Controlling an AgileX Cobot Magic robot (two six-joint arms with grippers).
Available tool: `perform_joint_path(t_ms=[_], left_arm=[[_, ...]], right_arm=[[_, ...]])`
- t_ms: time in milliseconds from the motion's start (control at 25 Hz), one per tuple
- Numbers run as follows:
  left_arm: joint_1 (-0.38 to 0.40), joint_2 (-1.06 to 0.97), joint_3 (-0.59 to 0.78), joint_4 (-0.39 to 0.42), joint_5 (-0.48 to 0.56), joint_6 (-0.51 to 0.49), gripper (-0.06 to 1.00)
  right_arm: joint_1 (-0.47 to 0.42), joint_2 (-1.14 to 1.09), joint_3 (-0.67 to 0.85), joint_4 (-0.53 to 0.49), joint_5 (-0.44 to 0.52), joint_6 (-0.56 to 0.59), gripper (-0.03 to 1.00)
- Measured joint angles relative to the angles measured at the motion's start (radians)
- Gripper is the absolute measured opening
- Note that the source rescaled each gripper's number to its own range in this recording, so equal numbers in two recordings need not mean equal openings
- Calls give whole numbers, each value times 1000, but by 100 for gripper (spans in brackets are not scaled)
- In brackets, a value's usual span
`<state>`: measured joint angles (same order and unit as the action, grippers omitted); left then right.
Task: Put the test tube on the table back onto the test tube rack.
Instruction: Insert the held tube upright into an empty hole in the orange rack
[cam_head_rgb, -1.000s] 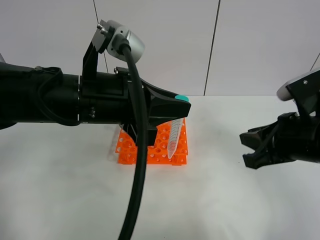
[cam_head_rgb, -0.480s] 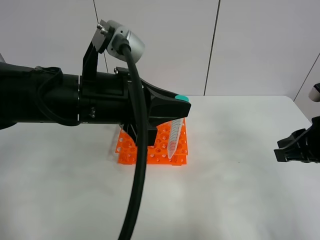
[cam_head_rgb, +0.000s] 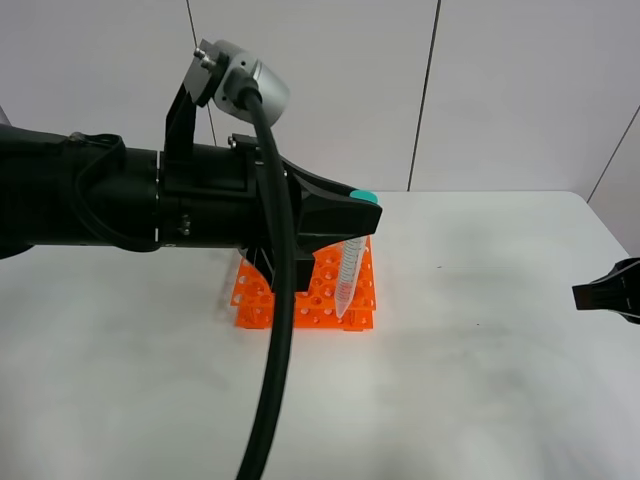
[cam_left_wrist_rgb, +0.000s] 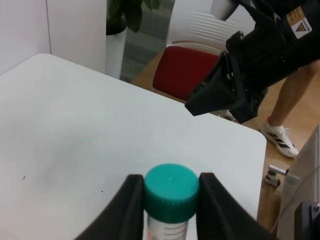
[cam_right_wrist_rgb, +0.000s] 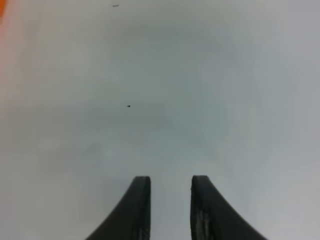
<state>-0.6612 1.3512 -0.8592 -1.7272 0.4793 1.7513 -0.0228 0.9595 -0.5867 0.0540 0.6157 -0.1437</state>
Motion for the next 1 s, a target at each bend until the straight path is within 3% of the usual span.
perform_joint_path(t_ms=[160, 520, 720, 1000], left_arm=[[0, 0, 0, 0, 0, 0, 0], [0, 0, 0, 1, 0, 0, 0], [0, 0, 0, 1, 0, 0, 0], [0, 0, 0, 1, 0, 0, 0]], right_arm=[[0, 0, 0, 3, 123, 25, 30], [0, -4, -1, -4, 507, 59, 30], [0, -5, -2, -6, 593, 71, 30], [0, -5, -2, -6, 598, 77, 30]])
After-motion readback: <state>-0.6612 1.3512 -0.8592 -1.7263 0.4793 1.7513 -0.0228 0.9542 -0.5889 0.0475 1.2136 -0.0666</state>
